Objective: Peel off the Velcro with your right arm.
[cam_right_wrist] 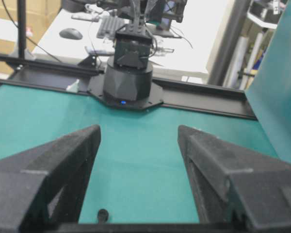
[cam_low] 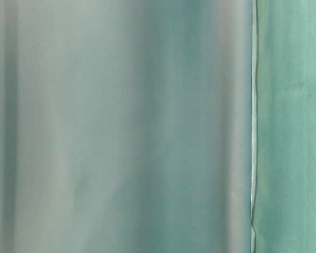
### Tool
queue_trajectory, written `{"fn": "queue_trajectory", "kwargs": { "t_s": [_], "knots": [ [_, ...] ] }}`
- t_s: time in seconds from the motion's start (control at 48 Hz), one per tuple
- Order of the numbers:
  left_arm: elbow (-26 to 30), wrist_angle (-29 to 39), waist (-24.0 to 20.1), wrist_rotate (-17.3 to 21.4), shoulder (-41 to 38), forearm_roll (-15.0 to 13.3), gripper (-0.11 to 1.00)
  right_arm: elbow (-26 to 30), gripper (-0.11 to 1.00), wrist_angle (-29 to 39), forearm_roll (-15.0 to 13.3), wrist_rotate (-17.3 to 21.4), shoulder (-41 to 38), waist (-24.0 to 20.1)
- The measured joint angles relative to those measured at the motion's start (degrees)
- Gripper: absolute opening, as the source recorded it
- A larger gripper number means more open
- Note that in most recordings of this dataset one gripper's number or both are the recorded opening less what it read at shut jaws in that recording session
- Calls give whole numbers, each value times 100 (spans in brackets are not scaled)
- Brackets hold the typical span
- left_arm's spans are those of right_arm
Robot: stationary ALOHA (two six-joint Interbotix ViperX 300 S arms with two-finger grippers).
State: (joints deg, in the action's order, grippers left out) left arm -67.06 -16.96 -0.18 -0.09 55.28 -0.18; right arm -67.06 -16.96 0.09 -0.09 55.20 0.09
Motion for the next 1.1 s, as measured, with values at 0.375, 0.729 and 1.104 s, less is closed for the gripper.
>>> {"fn": "queue_trajectory", "kwargs": {
  "t_s": [0.375,0.729,1.104],
  "knots": [
    [-211,-281,114,18,-18,-53,0,-290,-10,-9,0,105,185,18],
    [-211,-519,123,-9,-246,-70,27,-396,49,-141,0,114,185,62],
    [-70,-1037,123,18,-1020,-70,76,-404,69,-272,0,114,123,114]
  ]
}}
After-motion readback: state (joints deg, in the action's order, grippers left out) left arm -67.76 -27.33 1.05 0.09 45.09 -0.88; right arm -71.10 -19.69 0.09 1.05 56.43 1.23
